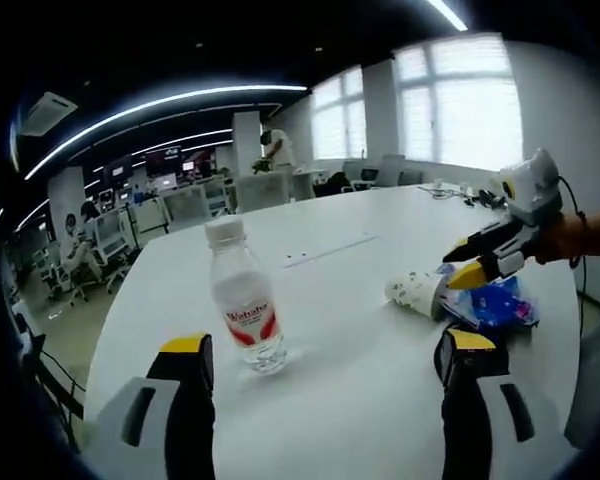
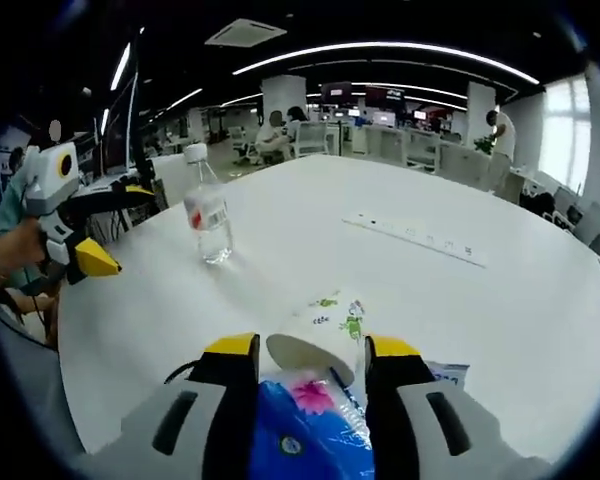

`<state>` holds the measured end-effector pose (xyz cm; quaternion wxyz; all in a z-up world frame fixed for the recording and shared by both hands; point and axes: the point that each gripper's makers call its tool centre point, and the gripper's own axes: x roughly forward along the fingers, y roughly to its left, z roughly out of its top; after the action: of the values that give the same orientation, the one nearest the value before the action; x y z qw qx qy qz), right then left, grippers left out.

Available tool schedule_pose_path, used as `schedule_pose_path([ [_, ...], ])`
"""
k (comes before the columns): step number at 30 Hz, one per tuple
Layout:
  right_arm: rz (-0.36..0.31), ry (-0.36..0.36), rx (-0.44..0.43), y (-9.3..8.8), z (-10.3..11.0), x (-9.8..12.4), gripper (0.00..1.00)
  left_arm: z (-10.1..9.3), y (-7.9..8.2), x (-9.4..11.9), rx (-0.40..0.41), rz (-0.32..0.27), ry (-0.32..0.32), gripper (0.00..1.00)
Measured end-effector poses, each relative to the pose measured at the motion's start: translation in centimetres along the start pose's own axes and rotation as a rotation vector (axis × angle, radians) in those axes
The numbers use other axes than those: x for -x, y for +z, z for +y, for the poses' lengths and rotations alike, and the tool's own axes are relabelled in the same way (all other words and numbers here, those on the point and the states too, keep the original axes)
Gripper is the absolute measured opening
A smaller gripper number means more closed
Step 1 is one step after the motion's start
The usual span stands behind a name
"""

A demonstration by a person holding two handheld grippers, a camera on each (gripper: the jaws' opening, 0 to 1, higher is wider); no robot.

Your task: Arrange the tabletop items into an orderly group along one side of the table until the central work area is clear of visible clutter.

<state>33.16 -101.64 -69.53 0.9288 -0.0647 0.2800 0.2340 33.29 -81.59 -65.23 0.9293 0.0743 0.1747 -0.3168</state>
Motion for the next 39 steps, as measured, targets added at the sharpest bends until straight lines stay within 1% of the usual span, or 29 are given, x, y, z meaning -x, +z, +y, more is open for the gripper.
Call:
schedule_pose_path([
  [4, 0.001, -0.016, 0.017, -0.2, -0.5, 0.0, 0.3, -0.4, -0.4, 0.4, -0.005, 0.011, -0.001, 0.92],
  [6, -0.005, -0.044, 0.048, -0.3, -1.1, -0.1, 0.26, -0.6, -0.5, 0.5, 0.0, 0.012, -0.003, 0.92],
  [8, -0.003, -0.043, 0.049, -0.5, -1.2, -0.1, 0.25, -0.8, -0.5, 0.6, 0.005, 0.01, -0.006, 0.91],
  [10, 0.002, -0.057, 0.069, -0.7, -1.5, -0.2, 0.23, -0.9, -0.5, 0.7, 0.007, 0.011, -0.008, 0.89],
  [16, 0.012, -0.069, 0.075, -1.0, -1.9, -0.3, 0.18, -1.5, -0.7, 0.9, 0.005, 0.017, -0.018, 0.89],
  [25, 0.012, -0.093, 0.067, -1.0, -2.4, -0.3, 0.06, -2.4, -1.0, 1.0, 0.006, 0.02, -0.037, 0.88],
  [27, 0.005, -0.1, 0.064, -0.9, -2.5, -0.3, 0.05, -2.5, -0.8, 1.0, 0.009, 0.008, -0.042, 0.87],
  [32, 0.001, -0.101, 0.071, -0.7, -2.5, -0.5, 0.01, -2.7, -0.7, 1.0, 0.002, 0.008, -0.047, 0.87],
  [34, 0.004, -0.092, 0.073, -0.7, -2.3, -0.6, 0.03, -2.7, -0.8, 1.0, 0.002, 0.01, -0.049, 0.86],
  [36, 0.014, -0.078, 0.11, -0.9, -1.8, -0.7, 0.06, -2.7, -0.8, 1.0, -0.002, 0.013, -0.05, 0.86],
  [39, 0.022, -0.07, 0.139, -1.0, -1.3, -0.7, 0.06, -2.7, -0.9, 1.0, 0.001, 0.013, -0.052, 0.85],
])
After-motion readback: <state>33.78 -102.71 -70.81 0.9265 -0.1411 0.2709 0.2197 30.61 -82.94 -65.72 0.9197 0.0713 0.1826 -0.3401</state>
